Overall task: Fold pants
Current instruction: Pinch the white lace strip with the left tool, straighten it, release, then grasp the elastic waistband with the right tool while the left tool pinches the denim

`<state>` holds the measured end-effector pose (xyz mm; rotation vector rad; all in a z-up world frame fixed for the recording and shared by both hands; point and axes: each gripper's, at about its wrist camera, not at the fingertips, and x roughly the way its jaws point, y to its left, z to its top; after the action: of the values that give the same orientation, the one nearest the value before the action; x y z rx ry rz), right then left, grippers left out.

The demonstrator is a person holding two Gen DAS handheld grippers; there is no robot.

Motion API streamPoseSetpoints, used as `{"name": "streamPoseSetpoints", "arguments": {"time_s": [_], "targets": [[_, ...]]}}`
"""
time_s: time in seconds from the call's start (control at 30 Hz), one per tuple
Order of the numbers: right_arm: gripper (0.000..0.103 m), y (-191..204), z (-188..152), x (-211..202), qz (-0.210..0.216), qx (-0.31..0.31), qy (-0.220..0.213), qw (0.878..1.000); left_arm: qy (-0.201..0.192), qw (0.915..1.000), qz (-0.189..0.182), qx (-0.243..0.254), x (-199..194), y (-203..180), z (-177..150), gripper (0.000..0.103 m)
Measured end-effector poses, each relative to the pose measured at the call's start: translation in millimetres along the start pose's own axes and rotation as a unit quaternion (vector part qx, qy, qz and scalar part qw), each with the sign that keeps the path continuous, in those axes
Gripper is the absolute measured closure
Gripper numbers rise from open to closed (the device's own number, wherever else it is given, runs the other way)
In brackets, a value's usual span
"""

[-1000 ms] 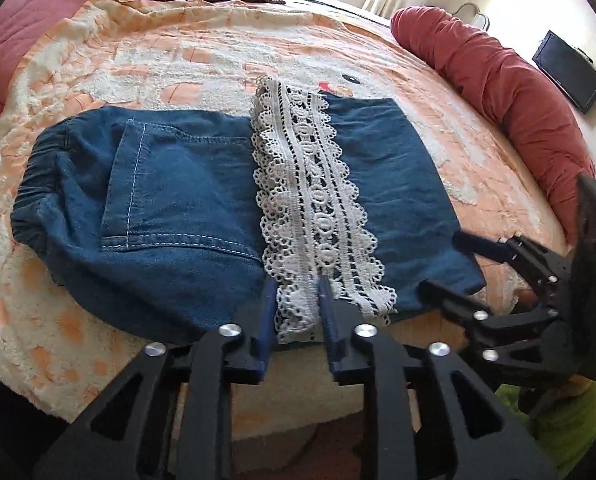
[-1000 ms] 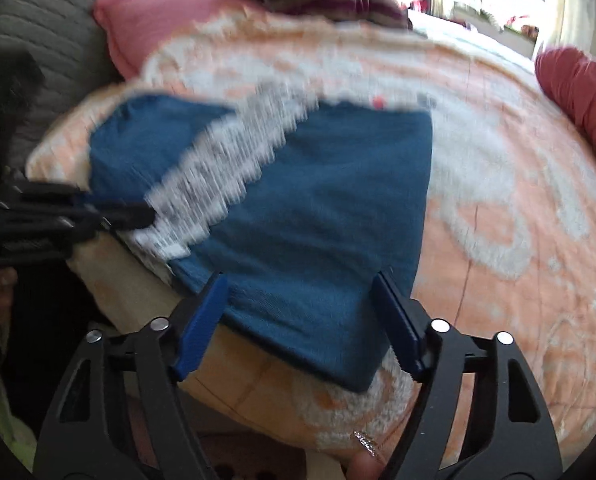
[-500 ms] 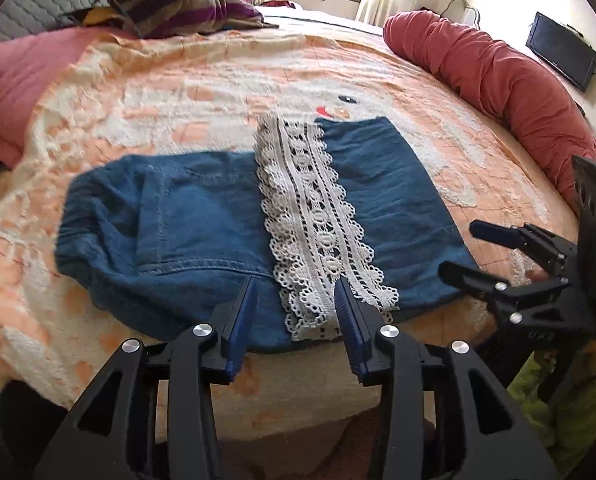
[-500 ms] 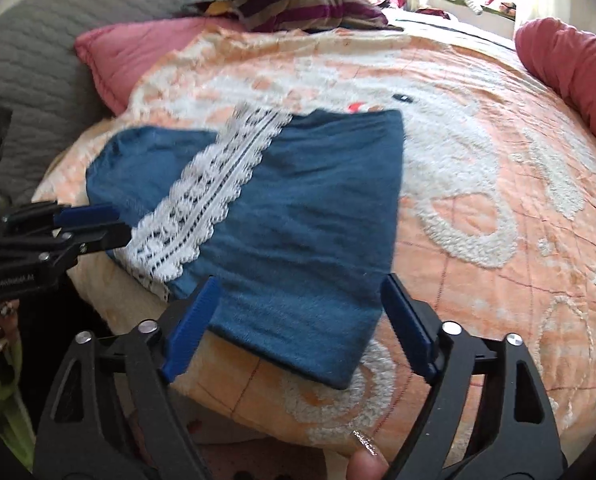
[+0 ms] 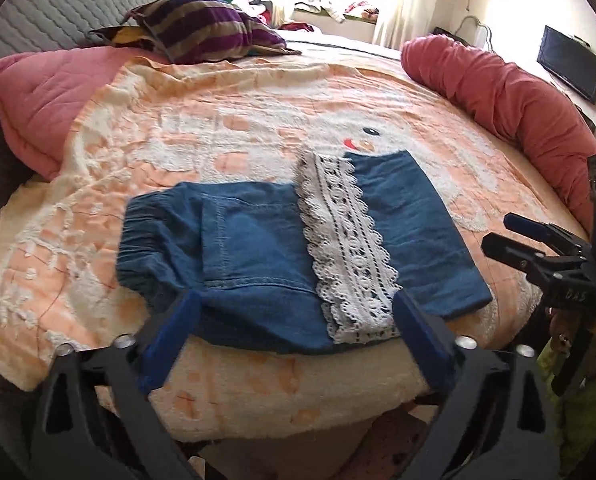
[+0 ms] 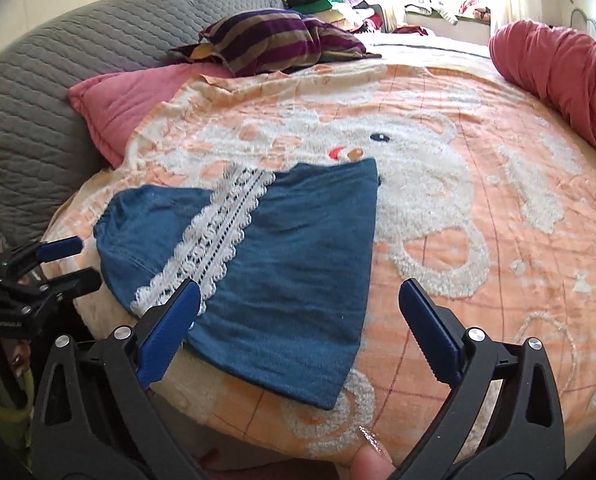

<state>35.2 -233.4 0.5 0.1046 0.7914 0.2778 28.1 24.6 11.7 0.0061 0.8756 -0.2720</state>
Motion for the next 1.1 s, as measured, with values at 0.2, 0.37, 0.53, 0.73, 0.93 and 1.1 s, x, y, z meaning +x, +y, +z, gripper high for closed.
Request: {"name": "streamPoseSetpoints", "arguments": {"time_s": [0.2,0.37,0.53,0.73,0.93,1.1], "targets": [[0.009,15.2,20.8,0.4,0.006,-0.025,-0.008,1.000,-0.001,0.9998,0.009,-0.017,-0.1,18.2,-0.7,0.004],[0.009,39.7,40.4,8.9,0.032,-0.046,-0.006,0.998,0.007,0.9991,0.014,-0.038,5.2,35.7,-3.4,0.004],[0.009,74.8,59.0,24.2,0.053,-0.081,0.007,0.995,0.010,0.9980,0.019,-0.058,9.7,55.0,-7.3,0.004],[0.009,117.4,79.2,56.9,0.085,-0.111,0.038,0.989,0.022,0.9944,0.016,-0.102,19.4,83.8,-15.3,0.004],[0.009,154.8,92.3,95.6,0.110,-0.137,0.083,0.981,0.032,0.9859,-0.016,-0.164,32.9,112.0,-24.7,0.005],[0.009,181.3,98.9,120.6,0.127,-0.166,0.114,0.971,0.021,0.9768,-0.059,-0.205,39.7,119.4,-28.8,0.020]]}}
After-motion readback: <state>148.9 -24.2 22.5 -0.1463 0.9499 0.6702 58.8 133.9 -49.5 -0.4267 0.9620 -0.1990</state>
